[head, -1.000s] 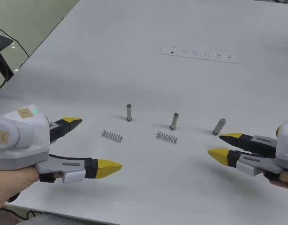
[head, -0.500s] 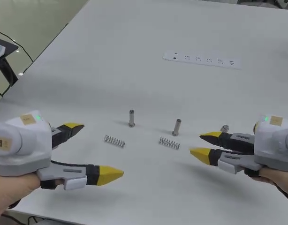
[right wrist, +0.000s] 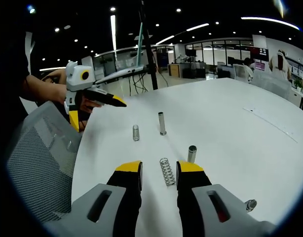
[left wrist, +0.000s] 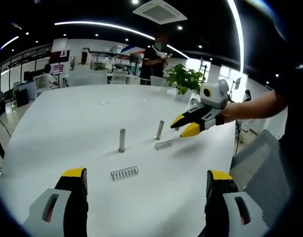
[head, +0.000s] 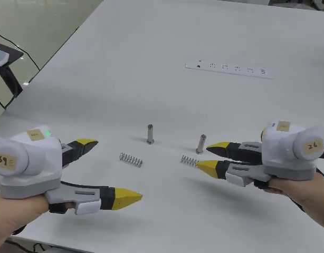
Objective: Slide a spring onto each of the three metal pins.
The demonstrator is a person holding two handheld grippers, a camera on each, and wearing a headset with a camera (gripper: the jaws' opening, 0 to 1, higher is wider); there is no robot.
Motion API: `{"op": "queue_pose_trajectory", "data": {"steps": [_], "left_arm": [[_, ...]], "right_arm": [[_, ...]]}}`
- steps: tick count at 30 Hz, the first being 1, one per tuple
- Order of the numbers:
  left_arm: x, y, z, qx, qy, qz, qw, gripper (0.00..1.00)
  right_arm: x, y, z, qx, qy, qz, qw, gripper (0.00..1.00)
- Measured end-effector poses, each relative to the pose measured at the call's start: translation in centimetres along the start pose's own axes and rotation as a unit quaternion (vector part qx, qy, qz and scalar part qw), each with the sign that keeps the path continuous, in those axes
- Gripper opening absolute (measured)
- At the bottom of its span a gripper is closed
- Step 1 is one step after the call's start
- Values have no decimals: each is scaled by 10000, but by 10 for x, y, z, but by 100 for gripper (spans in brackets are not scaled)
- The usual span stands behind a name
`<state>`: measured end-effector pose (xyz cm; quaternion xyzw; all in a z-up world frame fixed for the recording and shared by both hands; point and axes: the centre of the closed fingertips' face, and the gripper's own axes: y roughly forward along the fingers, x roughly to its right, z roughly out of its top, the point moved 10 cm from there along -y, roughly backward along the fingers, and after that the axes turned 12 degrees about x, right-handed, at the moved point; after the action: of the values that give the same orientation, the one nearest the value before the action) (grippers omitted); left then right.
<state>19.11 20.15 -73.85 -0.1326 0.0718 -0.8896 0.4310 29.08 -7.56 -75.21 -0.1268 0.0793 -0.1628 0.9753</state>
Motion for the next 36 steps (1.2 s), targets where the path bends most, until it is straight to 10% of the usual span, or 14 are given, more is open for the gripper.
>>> {"op": "queue_pose_trajectory", "data": {"steps": [36], "left_arm": [[3,-5,-6,-89,-75,7,9999,98]], "right_arm": [[5,24,-35,-556,-410,-25,9976,9]]}}
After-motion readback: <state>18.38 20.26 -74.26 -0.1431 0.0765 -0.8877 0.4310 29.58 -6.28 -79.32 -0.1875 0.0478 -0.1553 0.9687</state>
